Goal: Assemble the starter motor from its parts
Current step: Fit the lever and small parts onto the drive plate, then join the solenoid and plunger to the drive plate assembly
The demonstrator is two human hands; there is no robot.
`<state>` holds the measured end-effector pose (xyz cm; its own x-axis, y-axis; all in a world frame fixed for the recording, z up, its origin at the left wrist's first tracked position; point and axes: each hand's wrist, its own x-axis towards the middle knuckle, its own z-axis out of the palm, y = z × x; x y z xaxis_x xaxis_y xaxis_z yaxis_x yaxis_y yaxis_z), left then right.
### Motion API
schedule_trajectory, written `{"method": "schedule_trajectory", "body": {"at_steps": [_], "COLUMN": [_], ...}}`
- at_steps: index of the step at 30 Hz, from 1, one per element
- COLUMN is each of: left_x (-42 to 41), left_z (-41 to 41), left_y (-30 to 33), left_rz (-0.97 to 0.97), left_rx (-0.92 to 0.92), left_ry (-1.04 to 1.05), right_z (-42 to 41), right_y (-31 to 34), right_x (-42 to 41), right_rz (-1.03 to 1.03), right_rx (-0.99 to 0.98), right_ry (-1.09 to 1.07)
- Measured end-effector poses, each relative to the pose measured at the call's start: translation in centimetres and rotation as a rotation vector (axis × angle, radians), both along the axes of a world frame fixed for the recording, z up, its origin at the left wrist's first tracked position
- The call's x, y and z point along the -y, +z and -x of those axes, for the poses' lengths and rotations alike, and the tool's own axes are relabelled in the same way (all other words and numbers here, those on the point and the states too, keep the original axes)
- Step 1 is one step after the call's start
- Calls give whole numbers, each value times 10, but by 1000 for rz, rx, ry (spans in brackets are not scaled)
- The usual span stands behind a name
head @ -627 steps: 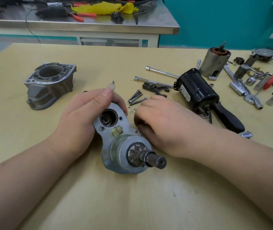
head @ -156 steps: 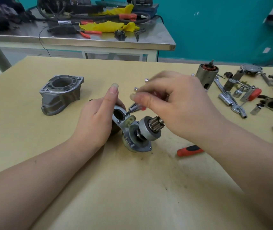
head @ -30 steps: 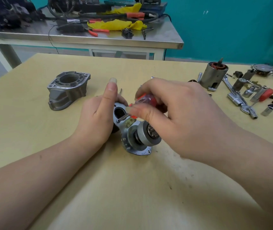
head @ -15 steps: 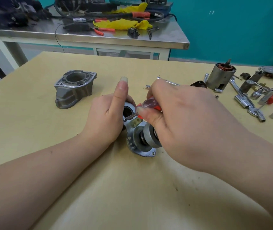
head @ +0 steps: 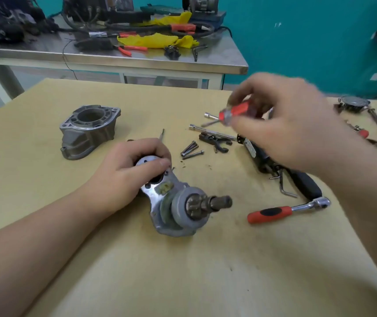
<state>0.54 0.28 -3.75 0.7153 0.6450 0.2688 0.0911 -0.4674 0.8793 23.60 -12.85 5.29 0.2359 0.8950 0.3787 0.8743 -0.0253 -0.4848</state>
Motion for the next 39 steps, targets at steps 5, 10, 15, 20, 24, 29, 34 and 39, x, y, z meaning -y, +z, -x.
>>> {"method": "schedule_trajectory", "body": {"at_steps": [5, 10, 15, 20, 24, 29, 34, 39], "left_x": [-4, -1, 6, 7, 9, 12, 13, 9], "left_z": [3, -1, -6, -10, -12, -12, -13, -10], "left_y": [0, 1, 0, 3, 8, 10, 8, 19], "left_rz": [13, 13, 131, 68, 10, -71, -121, -65], "left_rx": [-13, -33, -81, -298, -426, -466, -470, -375], "left_ry": [-98, -34, 154, 373, 407, 405, 364, 356], "right_z": [0, 0, 2, -14, -22, -13, -15, -17], "right_y": [-35, -49, -47, -35, -39, -61, -71, -79], "right_x": [-12, -17, -19, -22, -34, -53, -60, -60], "right_rz": [364, 496, 553, 323, 234, 387, 338, 303], "right_rx": [139, 194, 249, 65, 337, 690, 779, 827], "right_ry": [12, 49, 25, -131, -230, -208, -233, -243]}}
